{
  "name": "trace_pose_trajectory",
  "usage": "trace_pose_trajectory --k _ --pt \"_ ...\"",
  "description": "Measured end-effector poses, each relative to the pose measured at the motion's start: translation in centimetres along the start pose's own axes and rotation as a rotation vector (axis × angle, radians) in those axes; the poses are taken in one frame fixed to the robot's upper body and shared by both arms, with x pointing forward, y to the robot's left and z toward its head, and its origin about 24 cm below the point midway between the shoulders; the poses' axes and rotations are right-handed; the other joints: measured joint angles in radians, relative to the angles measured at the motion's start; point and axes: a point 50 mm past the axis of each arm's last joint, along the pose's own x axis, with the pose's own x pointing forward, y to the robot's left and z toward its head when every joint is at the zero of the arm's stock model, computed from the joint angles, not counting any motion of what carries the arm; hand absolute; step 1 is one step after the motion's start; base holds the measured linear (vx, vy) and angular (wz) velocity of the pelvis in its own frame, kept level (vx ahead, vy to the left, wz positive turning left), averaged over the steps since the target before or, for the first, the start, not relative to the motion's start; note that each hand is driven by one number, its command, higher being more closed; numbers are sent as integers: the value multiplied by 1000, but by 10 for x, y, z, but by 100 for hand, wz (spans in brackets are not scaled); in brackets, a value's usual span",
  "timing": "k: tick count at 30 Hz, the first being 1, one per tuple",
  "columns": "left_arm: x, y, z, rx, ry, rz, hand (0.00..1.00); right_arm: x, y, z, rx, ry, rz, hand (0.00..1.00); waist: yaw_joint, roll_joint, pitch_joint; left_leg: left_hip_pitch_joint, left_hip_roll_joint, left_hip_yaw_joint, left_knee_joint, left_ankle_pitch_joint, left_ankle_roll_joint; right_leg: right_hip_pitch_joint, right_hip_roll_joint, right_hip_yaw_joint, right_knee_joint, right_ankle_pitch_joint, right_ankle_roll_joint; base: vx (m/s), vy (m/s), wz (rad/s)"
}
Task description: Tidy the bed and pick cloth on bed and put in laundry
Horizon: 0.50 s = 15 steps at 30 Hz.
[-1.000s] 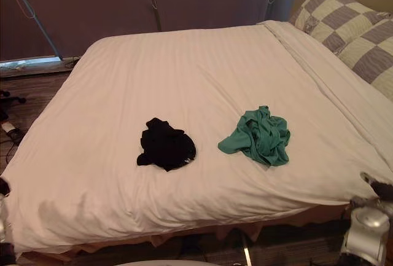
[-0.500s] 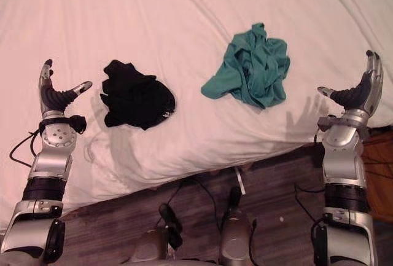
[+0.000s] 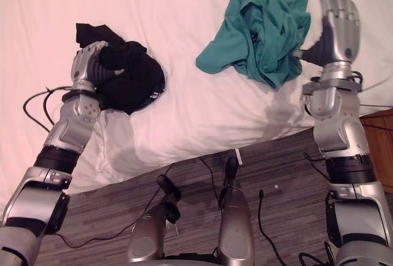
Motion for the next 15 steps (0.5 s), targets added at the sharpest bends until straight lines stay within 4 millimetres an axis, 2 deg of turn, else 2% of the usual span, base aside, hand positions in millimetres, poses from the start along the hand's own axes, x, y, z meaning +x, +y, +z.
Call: trace_pose_trajectory --k 2,6,7,9,10,11,13,14,15 --pt "2 -4 9 25 -29 -19 100 7 1 13 -6 -51 11 0 1 0 0 -5 0 5 0 0 0 0 -9 -8 0 0 0 54 18 14" --pt "-5 -22 21 -39 -51 -56 100 18 8 39 -14 -149 51 0 10 0 0 -16 -5 7 8 0 0 4 -27 -25 0 2 2 69 11 13" --pt "-8 -25 22 -50 -53 -63 100 19 11 39 -19 -150 67 0 12 0 0 -16 -5 6 13 0 0 7 -29 -25 0 2 3 89 8 12" --pt "-22 -45 25 -157 -48 -110 100 19 36 25 -71 -106 191 0 32 2 0 -10 -10 -25 43 0 0 41 -32 -37 -2 2 3 108 6 21" --pt "-25 -49 25 -183 -46 -119 100 18 41 19 -85 -86 219 100 34 5 1 -10 -9 -37 51 0 0 51 -34 -45 -4 2 3 150 16 39" --pt "-35 -58 27 -254 -39 -135 100 15 52 4 -117 -28 281 100 38 14 2 -12 -9 -70 62 0 0 74 -38 -64 -11 2 3 129 17 37" --pt "-48 -69 28 -333 -32 -150 100 10 60 -17 -144 48 343 100 51 30 5 -12 -12 -98 70 0 0 97 -44 -83 -20 3 4 141 23 41" --pt "-58 -76 27 -395 -15 -170 100 9 62 -35 -163 112 386 100 57 54 5 -12 -16 -125 76 0 0 118 -50 -90 -23 4 5 145 48 45" --pt "-63 -80 26 -414 -9 -183 100 9 61 -44 -176 140 398 100 56 65 5 -11 -19 -132 83 0 0 132 -55 -98 -27 4 6 119 48 43"
